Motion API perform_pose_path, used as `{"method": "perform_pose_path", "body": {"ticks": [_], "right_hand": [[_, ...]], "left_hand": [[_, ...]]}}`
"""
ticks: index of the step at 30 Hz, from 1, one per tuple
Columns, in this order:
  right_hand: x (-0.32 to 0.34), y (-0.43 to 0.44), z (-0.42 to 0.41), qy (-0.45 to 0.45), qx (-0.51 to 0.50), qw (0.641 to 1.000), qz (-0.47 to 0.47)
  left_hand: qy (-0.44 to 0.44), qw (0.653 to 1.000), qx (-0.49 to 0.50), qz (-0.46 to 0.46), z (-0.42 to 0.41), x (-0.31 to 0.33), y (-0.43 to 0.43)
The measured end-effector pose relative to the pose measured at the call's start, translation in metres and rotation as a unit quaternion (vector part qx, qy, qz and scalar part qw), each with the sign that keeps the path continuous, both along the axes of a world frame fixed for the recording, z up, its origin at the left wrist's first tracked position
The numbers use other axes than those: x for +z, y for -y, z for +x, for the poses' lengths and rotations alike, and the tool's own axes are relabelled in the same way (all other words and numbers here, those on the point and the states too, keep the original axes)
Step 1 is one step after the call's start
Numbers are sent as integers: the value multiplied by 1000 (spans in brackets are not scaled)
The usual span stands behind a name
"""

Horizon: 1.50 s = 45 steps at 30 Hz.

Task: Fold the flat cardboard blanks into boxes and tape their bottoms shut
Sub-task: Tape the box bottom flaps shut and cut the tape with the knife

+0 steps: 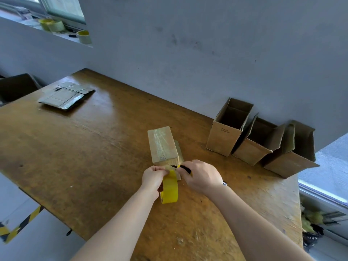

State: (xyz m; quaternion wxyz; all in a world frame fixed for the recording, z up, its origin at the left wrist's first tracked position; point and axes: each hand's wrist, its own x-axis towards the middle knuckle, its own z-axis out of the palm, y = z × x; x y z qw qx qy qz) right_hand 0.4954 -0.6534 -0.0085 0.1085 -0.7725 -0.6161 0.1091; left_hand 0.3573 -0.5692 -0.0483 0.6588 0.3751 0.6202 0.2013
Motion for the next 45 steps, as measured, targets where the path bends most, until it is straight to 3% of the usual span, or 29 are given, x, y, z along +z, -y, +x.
{"method": "perform_pose_path", "body": {"ticks": [8,23,27,30,35,40,42,45], "right_hand": [[23,-23,0,121,26,984,-128],[23,-55,-14,157,27,967,-197],[20,-54,-12,207,33,955,-211],[-1,-33,-4,170,2,957,-234],[-49,18,5,46,-66,982,-169],[-67,40,5,81,-73,978,-179],[-60,32,1,94,-80,989,-79],[-39,5,-6,68,-85,982,154]], "left_hand": [[13,1000,-13,-22,-4,0,-2],[-5,999,-22,-48,-5,5,-9],[0,998,-54,-42,-4,9,-9],[-17,996,-87,-14,-3,8,-6],[-40,993,-113,9,-6,10,-9],[-47,990,-133,9,-7,13,-11],[-50,990,-135,9,-7,14,-13],[-35,992,-123,1,-6,14,-14]]}}
